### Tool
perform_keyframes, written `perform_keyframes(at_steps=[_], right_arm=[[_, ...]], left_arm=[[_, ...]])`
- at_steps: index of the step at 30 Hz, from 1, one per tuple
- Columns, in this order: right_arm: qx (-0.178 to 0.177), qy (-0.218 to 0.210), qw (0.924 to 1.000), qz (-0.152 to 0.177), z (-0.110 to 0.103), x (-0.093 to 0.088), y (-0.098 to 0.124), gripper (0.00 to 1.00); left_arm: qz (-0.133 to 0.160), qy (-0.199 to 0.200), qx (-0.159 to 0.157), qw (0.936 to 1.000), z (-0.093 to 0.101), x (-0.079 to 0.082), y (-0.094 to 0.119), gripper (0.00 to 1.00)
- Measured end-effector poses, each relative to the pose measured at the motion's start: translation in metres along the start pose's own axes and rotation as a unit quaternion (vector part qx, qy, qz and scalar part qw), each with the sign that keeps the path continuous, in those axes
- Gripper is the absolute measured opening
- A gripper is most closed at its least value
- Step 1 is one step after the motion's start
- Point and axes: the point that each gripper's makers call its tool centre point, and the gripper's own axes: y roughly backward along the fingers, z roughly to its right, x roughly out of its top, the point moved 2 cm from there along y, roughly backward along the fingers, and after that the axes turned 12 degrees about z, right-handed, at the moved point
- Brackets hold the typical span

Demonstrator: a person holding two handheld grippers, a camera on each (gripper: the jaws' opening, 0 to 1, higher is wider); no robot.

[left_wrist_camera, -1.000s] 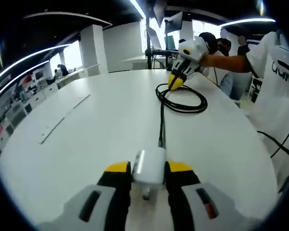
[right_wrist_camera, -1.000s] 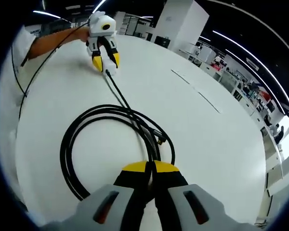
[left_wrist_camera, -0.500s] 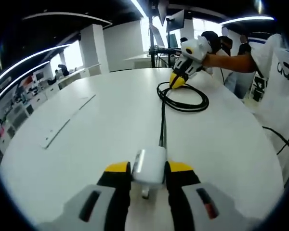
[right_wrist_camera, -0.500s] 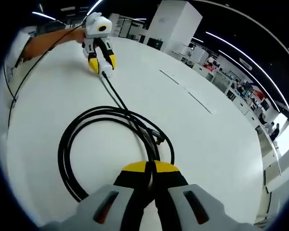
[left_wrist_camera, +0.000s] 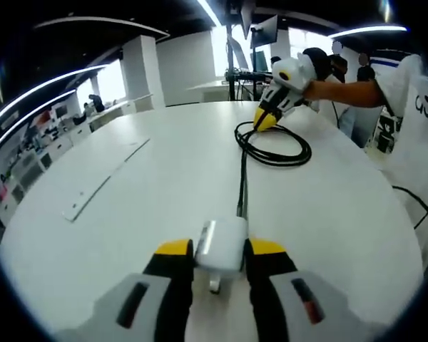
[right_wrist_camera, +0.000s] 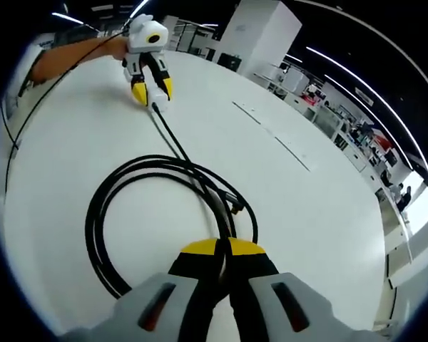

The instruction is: Plug the desk Type‑C cable into the charger adapter.

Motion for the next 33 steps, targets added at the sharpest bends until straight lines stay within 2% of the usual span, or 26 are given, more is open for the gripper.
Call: perform_keyframes(at_steps=[3,9,14,15,17,18,20,23,25,28,33], right_arm=[[-0.007,0.003,1.0,-0.002,0.003,-0.001,0.001,0.02],[-0.011,-0.001,0.9999,0.0,0.003,-0.001,0.003,0.03],[-0.018,-0.004,0.9998,-0.002,0.006,-0.005,0.001,0.11],[-0.022,-0.005,0.9997,0.0,0.006,-0.005,0.001,0.13],[-0.031,-0.014,0.9992,0.02,0.007,-0.004,-0.001,0.14],[-0.035,-0.019,0.9988,0.028,0.007,-0.003,-0.002,0.15],[-0.046,-0.018,0.9975,0.052,0.008,0.002,-0.003,0.19],[-0.065,-0.036,0.9936,0.085,0.009,0.007,-0.002,0.22],[-0.07,-0.043,0.9912,0.104,0.011,0.009,-0.003,0.24],[-0.084,-0.057,0.9851,0.139,0.013,0.015,-0.004,0.28],[-0.094,-0.114,0.9695,0.196,0.015,0.023,-0.002,0.32]], left_arm=[[-0.005,0.0,0.011,0.9999,-0.011,-0.002,0.002,0.3],[-0.007,-0.015,0.025,0.9995,-0.015,0.003,0.009,0.35],[0.004,-0.016,0.038,0.9992,-0.021,0.006,0.016,0.39],[0.01,-0.01,0.045,0.9989,-0.015,0.008,0.016,0.41],[0.027,0.018,0.063,0.9975,-0.012,0.01,0.018,0.46],[0.03,0.02,0.064,0.9973,-0.011,0.011,0.018,0.46],[0.054,0.032,0.07,0.9956,-0.01,0.013,0.022,0.47],[0.097,0.064,0.084,0.9896,-0.002,0.02,0.028,0.48],[0.111,0.082,0.106,0.9847,-0.005,0.022,0.033,0.53],[0.134,0.1,0.149,0.9746,-0.005,0.025,0.043,0.6],[0.161,0.096,0.175,0.9665,-0.01,0.023,0.058,0.62]])
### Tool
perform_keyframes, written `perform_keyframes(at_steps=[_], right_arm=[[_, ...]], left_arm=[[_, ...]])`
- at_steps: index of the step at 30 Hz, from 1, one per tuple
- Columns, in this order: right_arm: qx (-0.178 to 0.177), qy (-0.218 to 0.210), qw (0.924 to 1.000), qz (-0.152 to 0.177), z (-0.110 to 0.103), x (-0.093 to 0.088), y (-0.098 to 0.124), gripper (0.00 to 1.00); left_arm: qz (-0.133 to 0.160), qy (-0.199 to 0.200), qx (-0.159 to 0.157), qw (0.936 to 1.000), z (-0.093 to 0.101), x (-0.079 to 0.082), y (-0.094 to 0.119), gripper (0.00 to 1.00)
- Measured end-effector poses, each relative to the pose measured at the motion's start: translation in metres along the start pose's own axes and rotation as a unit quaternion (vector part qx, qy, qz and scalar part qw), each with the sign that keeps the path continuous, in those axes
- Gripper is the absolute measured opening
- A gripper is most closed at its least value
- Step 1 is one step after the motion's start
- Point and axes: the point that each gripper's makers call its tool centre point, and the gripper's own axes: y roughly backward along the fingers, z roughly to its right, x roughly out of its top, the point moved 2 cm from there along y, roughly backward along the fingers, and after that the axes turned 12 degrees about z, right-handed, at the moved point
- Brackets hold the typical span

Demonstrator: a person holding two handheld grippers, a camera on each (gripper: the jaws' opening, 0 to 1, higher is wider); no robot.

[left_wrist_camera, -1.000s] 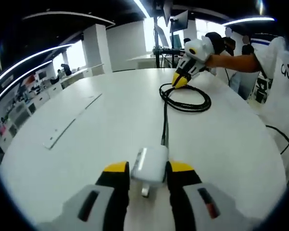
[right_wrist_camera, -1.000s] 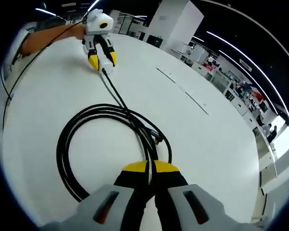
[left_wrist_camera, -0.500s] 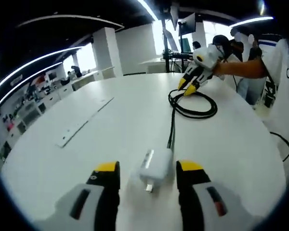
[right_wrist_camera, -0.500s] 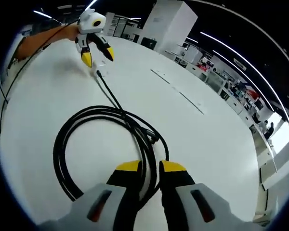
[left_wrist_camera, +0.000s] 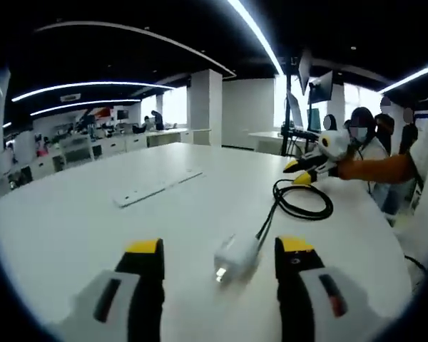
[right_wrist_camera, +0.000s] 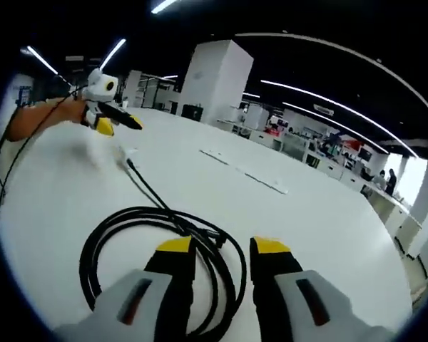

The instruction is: Plug the desk Type‑C cable into the charger adapter.

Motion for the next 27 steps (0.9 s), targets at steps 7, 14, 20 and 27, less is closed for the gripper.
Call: perform_keyframes(at_steps=[7,14,20,27], right_arm=[[-0.015,-0.045,0.998,0.041,-0.001,0.004,-0.001,0.45],[-0.024,-0.06,0.9949,0.078,-0.007,0.013,-0.005,0.59],[-0.04,-0.069,0.9921,0.097,-0.008,0.017,-0.006,0.7],[-0.058,-0.082,0.9872,0.125,-0.015,0.023,-0.002,0.81]], left_arm=[[0.027,0.029,0.057,0.9976,-0.011,-0.008,0.013,0.74],[0.049,0.024,0.096,0.9939,-0.011,-0.014,0.02,0.91],[0.081,0.004,0.126,0.9887,-0.012,-0.008,0.029,0.97],[0.121,-0.005,0.159,0.9799,-0.004,-0.001,0.043,1.0]])
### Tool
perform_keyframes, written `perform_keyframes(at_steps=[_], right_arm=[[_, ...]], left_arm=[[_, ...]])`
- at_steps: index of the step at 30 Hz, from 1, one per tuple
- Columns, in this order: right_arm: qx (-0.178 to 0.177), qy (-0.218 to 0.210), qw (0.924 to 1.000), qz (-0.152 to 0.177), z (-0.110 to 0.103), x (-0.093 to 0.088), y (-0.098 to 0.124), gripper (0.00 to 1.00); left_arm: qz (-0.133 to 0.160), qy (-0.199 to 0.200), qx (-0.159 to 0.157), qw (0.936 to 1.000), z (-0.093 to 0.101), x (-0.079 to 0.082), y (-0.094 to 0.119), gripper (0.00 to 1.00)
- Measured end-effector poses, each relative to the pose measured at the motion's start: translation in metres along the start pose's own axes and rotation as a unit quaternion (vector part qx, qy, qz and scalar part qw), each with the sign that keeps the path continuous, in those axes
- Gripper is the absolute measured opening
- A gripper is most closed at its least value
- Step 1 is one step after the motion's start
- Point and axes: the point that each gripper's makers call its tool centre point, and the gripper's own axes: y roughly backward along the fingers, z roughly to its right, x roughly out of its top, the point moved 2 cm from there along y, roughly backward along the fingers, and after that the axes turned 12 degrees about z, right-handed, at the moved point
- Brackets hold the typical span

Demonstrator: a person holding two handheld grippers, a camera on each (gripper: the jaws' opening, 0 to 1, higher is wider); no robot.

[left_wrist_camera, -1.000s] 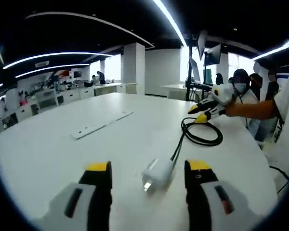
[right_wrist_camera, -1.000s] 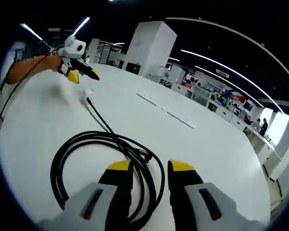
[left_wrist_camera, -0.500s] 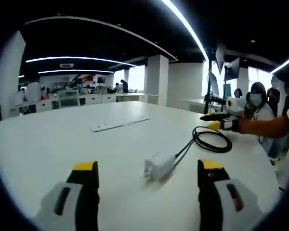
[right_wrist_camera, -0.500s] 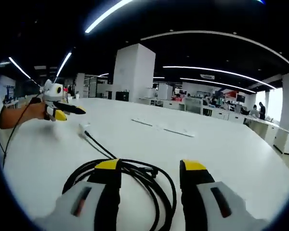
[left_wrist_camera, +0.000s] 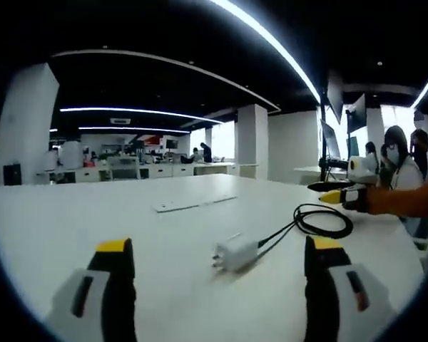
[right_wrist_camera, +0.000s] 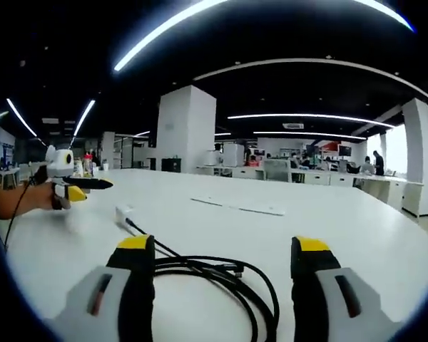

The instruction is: Plug the desk Type‑C cable into the charger adapter.

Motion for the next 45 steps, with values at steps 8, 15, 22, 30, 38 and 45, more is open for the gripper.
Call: perform_keyframes(at_steps=[8,15,22,30,38,45], right_arm=[[-0.013,-0.011,0.9994,0.03,-0.005,0.007,0.004,0.94],[-0.031,-0.016,0.9985,0.043,-0.006,0.01,0.007,1.0],[-0.034,-0.021,0.9985,0.038,-0.008,0.005,0.012,1.0],[-0.038,-0.011,0.9986,0.034,-0.015,0.005,0.025,1.0],[-0.04,0.001,0.999,0.018,-0.03,-0.001,0.046,1.0],[-0.047,0.0,0.9986,0.024,-0.04,0.004,0.064,1.0]], left_arm=[[0.037,0.0,0.027,0.9989,0.008,0.009,0.023,1.0],[0.042,-0.02,0.053,0.9975,0.012,0.01,0.036,1.0],[0.037,-0.02,0.065,0.997,0.005,0.007,0.041,1.0],[0.038,-0.013,0.071,0.9967,-0.004,0.005,0.05,1.0],[0.02,-0.038,0.058,0.9974,0.021,0.0,0.062,1.0],[0.025,-0.03,0.064,0.9972,0.034,0.005,0.082,1.0]])
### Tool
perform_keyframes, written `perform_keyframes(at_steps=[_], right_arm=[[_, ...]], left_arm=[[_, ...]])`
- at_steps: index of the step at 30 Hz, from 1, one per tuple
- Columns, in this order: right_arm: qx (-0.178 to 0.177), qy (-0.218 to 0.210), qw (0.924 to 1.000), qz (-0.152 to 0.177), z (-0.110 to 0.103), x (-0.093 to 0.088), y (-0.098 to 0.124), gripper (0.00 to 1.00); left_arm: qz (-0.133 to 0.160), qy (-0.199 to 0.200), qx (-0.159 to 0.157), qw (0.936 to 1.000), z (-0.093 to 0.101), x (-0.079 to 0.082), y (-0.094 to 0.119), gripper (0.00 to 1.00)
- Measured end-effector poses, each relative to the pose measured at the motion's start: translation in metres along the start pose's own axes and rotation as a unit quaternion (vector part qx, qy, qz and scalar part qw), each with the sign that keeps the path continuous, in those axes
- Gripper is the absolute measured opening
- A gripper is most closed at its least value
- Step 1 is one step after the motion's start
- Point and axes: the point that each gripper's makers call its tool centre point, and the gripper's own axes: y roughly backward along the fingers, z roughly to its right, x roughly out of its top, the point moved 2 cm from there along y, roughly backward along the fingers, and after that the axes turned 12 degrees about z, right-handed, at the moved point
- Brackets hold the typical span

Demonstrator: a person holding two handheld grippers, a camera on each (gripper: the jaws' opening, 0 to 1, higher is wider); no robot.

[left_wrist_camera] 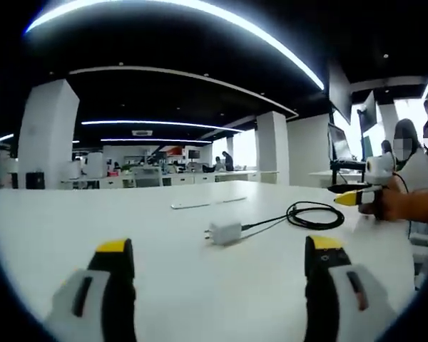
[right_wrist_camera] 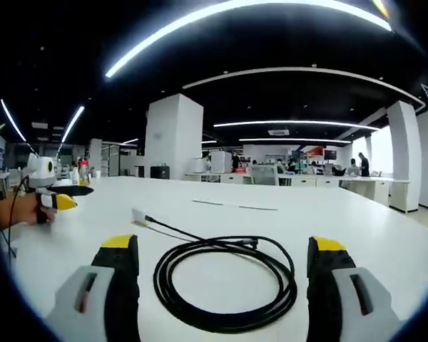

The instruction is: Plug the desk Type‑C cable into the charger adapter.

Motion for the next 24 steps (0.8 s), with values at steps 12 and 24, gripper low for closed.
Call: perform_keyframes(at_steps=[12,24], right_arm=[[-0.005,0.004,0.9999,0.009,-0.013,0.013,0.023,1.0],[-0.01,0.003,0.9999,0.008,-0.014,0.012,0.025,1.0]], left_arm=[[0.016,0.001,0.024,0.9996,0.0,0.014,0.022,1.0],[0.011,0.006,0.03,0.9995,-0.001,0.011,0.027,1.0]])
